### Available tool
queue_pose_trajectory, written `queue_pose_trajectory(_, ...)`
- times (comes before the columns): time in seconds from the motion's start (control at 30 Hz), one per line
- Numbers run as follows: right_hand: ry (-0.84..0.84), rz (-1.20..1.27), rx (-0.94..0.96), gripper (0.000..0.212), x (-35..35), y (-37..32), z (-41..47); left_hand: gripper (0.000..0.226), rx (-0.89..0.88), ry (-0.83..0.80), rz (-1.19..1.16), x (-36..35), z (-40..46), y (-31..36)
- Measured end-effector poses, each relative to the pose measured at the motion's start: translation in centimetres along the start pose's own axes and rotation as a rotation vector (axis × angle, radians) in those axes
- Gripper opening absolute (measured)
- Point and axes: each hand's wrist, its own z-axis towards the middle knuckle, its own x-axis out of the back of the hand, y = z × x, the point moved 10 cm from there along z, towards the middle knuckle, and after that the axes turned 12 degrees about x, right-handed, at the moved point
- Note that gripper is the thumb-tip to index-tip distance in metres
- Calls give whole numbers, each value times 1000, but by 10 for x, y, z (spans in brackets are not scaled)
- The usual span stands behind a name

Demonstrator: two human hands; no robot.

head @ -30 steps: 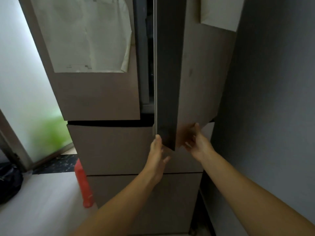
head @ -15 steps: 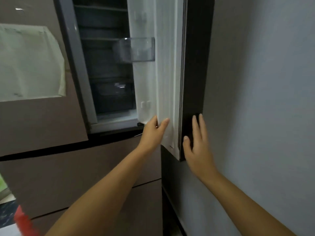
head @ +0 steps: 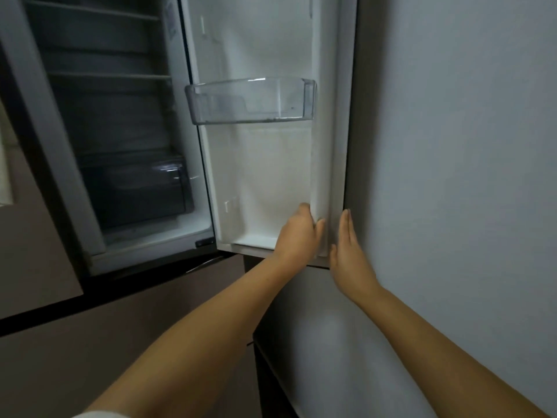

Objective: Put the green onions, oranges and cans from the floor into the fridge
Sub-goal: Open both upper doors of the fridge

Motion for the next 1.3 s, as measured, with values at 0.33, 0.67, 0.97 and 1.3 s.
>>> queue_pose_trajectory(0.33,-83,-26,-26,68,2,27,16,41,20,-13,118,-25,20,8)
queue_pose_trajectory(0.67,234,115,266,49,-25,-54,-31,49,172,-293,-351,-4,-27,-89)
queue_pose_trajectory(0.97,-153,425,451,34,-212,-216,33,50,1001,543,-1450,176,-116,-385)
queue_pose_trajectory(1.3,-301,638,208,51,-326,-328,123,65,1113,759,-1623,218,-115,-437)
